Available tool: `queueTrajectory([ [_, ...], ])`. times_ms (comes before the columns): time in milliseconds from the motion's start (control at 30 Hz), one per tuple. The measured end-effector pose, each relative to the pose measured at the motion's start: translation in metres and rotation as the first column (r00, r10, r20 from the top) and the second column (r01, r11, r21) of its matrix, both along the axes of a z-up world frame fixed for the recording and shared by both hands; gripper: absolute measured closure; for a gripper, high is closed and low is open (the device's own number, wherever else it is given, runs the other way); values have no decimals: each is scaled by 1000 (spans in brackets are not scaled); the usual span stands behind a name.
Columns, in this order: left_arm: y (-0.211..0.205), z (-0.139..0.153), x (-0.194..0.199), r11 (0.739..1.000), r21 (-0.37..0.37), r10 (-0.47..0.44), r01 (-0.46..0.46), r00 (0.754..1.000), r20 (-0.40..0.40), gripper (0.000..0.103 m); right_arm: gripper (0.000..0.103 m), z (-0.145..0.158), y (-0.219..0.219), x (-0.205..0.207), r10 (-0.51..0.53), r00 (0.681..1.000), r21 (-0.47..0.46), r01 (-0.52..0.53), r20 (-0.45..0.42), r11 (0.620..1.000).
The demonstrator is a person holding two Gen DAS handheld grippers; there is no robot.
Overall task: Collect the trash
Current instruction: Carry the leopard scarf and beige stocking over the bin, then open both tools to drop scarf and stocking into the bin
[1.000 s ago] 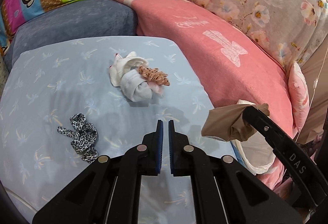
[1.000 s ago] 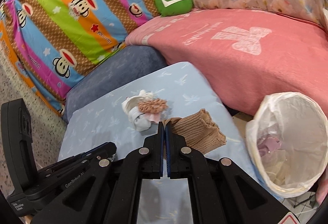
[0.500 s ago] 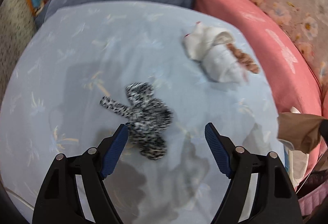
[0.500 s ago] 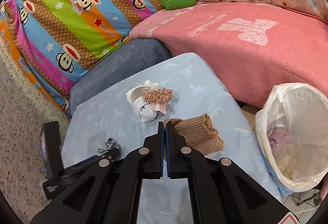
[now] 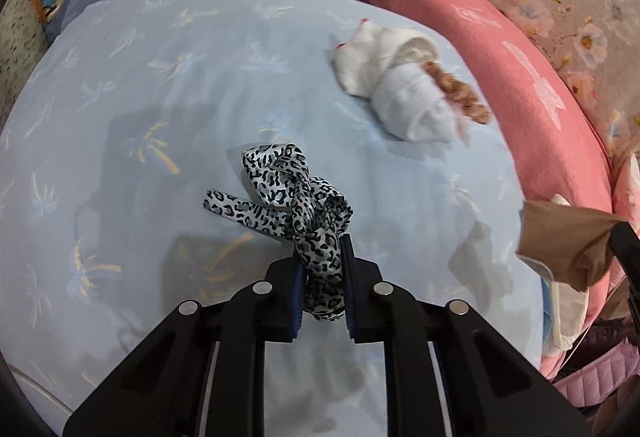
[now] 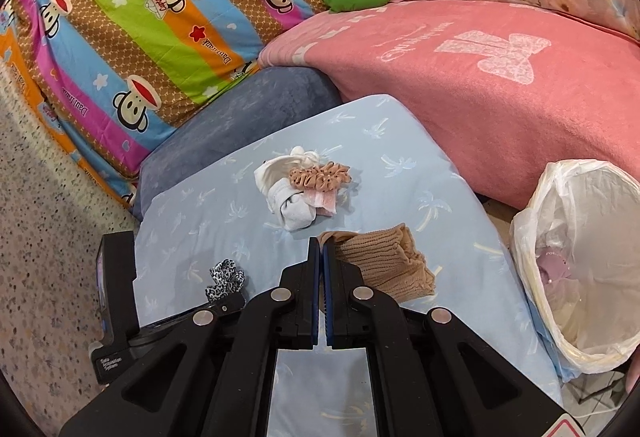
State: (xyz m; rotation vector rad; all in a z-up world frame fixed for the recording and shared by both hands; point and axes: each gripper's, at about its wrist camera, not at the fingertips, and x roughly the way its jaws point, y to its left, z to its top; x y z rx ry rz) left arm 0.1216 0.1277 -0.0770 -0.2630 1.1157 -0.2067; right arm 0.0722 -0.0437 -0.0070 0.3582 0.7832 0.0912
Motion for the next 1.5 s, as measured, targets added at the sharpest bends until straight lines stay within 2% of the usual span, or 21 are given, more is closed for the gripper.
queueTrajectory([
  [267,-56,42,-18,991,-10,-128,130,987,92,87,101,10,-30,-14,-60,998,10,60,30,998],
  [600,-132,69,-27,954,4,-296,299,943,153,87,101,24,-85,-41,-166,984,24,164,66,986],
  [800,-181,81,-35,914,7,-402,407,900,170,87,101,24,-129,-60,-251,965,42,249,74,968],
  [933,-213,87,-39,876,-9,-473,482,864,175,87,101,24,-159,-72,-310,948,56,306,78,950],
  [1200,-263,92,-49,816,-31,-562,577,804,194,85,101,21,-207,-92,-402,912,69,397,78,915],
  [1300,-276,92,-49,798,-49,-582,600,790,190,72,101,20,-219,-99,-424,903,72,419,78,905],
  [1333,-279,92,-49,798,-51,-583,601,791,186,65,100,19,-222,-100,-433,898,73,428,78,901],
  [1400,-281,93,-48,807,-45,-572,589,798,190,55,100,19,-228,-102,-446,891,82,441,77,894],
  [1467,-280,92,-47,819,-44,-556,573,809,190,39,101,18,-233,-104,-455,887,83,449,78,890],
  [1500,-279,92,-47,826,-44,-546,562,816,190,39,101,18,-234,-104,-458,885,83,452,78,888],
])
